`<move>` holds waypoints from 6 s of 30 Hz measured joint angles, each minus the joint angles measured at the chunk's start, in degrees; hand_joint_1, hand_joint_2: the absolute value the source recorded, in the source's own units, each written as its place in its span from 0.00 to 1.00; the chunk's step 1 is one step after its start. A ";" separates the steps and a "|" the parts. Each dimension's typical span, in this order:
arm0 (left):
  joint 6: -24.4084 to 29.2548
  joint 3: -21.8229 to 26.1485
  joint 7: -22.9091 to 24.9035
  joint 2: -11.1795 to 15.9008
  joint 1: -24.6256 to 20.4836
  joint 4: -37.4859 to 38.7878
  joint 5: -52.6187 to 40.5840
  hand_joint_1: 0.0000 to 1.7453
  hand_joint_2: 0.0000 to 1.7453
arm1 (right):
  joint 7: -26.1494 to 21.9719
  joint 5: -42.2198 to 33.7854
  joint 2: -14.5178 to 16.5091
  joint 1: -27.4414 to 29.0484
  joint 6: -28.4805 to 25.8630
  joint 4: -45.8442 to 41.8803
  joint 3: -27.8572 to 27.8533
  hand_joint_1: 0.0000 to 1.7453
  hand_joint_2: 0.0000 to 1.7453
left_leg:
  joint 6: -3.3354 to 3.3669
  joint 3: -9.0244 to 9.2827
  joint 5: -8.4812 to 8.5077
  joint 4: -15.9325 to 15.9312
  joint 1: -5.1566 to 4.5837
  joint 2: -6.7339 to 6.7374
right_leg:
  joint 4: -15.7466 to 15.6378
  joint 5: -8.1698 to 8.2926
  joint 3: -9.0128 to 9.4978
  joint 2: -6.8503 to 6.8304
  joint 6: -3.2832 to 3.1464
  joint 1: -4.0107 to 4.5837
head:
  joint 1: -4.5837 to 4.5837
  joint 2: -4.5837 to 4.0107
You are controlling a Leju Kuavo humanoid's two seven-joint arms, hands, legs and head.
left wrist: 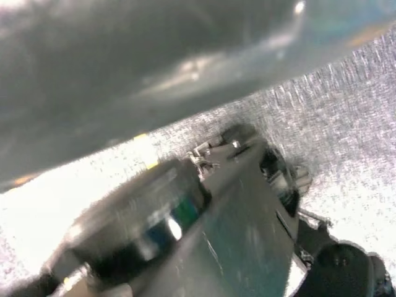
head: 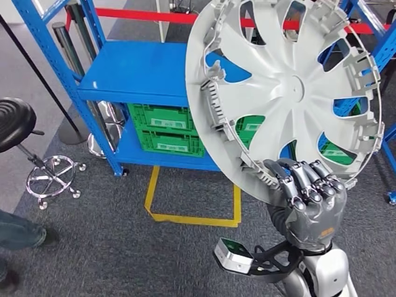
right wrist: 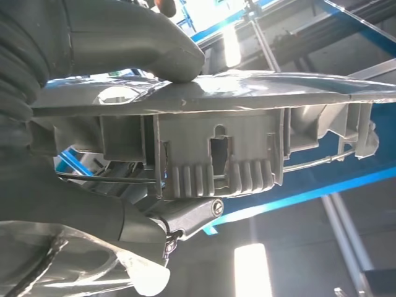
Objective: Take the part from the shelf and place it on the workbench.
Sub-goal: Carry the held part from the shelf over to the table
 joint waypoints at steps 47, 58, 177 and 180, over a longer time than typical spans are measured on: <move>-0.08 -2.94 1.43 -0.89 -0.37 0.15 -3.93 0.00 0.00 | -1.55 0.01 0.61 4.37 0.02 -4.60 -2.66 1.00 1.00 | -2.85 -9.92 -2.07 10.00 0.13 0.04 | -3.51 -1.63 7.96 -0.19 -2.73 0.02 | 0.02 -0.01; -0.13 -2.99 1.39 -0.96 -0.83 0.16 -4.00 0.00 0.00 | -1.75 0.00 0.78 4.49 0.02 -4.73 -2.77 1.00 1.00 | -1.03 3.60 -3.68 0.85 -0.32 -0.17 | -2.38 4.95 0.68 -0.36 -0.91 0.13 | -0.02 -0.01; -0.32 -3.33 1.43 -1.70 -0.29 0.33 -4.66 0.00 0.00 | -2.89 0.02 1.23 3.61 0.02 -6.99 -4.03 1.00 1.00 | -3.13 -8.31 -7.51 18.58 0.62 0.14 | -3.77 1.79 4.85 3.02 -2.39 -0.28 | 0.10 -0.01; -0.32 -3.33 1.43 -1.67 -0.31 0.33 -4.65 0.00 0.00 | -3.57 0.02 1.23 3.60 0.02 -6.99 -4.03 1.00 1.00 | -2.56 -3.07 -1.81 7.66 0.85 -2.53 | -3.52 2.03 4.62 5.31 -1.99 -0.25 | 0.11 -0.01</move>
